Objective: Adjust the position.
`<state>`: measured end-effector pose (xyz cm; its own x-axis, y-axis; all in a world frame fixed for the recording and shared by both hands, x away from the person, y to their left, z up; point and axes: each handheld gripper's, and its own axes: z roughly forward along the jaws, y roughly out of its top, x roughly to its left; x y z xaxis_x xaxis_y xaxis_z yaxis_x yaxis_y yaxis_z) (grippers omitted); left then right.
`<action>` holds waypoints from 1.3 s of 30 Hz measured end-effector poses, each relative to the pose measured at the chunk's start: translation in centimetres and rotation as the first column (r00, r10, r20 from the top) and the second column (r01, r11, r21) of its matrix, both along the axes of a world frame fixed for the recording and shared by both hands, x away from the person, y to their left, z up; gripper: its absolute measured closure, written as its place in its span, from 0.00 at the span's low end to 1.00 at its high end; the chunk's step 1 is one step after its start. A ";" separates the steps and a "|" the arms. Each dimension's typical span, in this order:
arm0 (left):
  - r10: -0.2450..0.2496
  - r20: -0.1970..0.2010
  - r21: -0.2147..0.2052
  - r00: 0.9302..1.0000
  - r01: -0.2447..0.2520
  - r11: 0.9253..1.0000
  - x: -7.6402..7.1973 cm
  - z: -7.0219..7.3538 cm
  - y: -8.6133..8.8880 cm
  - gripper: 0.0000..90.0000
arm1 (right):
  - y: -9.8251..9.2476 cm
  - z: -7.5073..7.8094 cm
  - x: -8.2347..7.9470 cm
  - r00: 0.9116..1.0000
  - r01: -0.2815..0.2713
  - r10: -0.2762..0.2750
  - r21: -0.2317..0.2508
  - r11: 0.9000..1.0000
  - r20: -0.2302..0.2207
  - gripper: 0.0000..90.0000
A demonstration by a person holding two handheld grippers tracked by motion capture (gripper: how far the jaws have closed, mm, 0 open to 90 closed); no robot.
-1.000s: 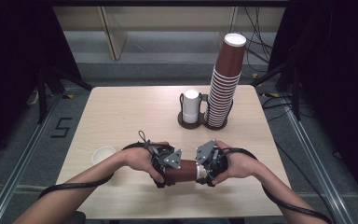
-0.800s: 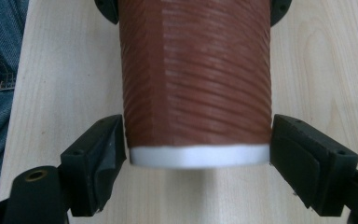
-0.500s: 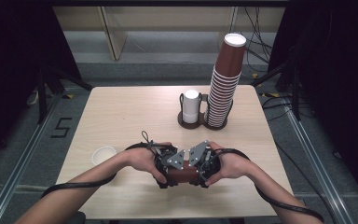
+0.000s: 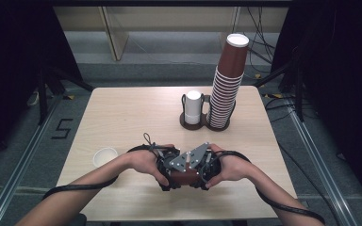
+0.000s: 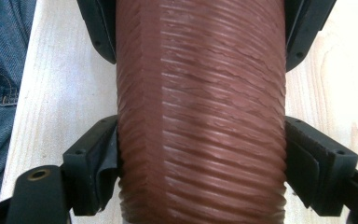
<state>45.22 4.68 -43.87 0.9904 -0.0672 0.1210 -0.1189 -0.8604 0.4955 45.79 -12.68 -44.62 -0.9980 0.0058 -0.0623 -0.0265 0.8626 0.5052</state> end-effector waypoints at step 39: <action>0.041 0.027 -0.096 0.999 -0.039 0.995 0.4 -0.3 1.4 0.01 | -3.0 -0.2 -0.1 0.998 0.029 -0.035 0.096 0.995 0.053 0.26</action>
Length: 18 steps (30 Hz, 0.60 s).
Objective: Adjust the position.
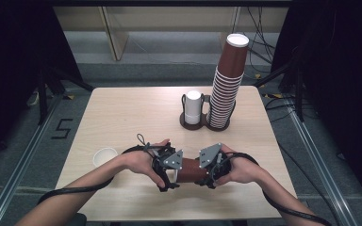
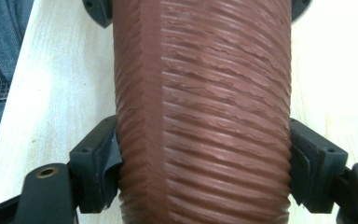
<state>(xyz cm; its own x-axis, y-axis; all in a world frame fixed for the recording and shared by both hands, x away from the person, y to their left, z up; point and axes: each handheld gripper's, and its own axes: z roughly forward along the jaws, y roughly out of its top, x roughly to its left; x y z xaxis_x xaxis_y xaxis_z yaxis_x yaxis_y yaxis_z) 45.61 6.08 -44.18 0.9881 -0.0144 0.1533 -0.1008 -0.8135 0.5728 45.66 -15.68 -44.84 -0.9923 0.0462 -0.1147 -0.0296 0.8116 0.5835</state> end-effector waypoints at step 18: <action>0.035 -0.027 -0.082 0.999 -0.037 0.996 0.5 -0.5 1.0 0.00 | -1.3 -0.2 0.0 1.000 0.021 -0.020 0.100 0.995 -0.005 0.26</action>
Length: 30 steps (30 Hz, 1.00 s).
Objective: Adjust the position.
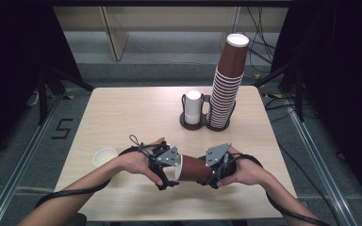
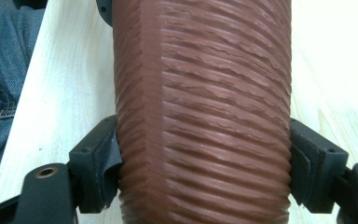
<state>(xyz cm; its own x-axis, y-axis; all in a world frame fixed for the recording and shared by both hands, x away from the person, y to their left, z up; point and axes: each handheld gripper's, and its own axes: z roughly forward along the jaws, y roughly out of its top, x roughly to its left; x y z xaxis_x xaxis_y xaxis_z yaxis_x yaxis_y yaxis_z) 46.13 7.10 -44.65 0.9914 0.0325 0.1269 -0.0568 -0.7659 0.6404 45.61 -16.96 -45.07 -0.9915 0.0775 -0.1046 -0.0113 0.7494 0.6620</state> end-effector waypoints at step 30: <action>-0.008 -0.021 -0.104 1.000 0.006 0.995 -0.2 0.4 -1.3 0.06 | 0.9 0.4 -0.1 1.000 -0.024 0.024 0.016 1.000 -0.002 0.26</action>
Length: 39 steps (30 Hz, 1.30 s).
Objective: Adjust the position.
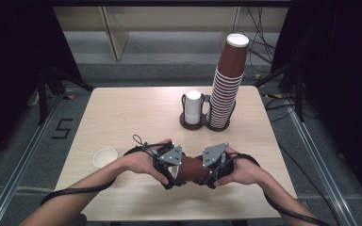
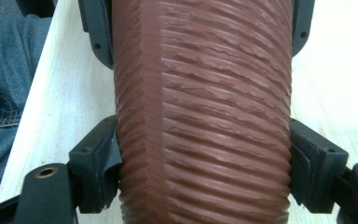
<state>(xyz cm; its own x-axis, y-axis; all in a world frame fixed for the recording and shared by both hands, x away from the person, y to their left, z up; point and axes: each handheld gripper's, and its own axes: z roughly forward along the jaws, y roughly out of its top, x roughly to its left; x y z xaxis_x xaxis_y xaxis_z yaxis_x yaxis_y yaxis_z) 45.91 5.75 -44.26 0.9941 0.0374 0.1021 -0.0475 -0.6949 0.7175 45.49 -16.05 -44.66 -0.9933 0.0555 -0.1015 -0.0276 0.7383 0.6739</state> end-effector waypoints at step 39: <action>-0.018 0.118 0.337 0.993 -0.023 0.941 0.5 2.7 -0.2 0.11 | 0.0 -0.3 0.1 0.993 0.118 -0.117 -0.020 0.993 0.013 0.18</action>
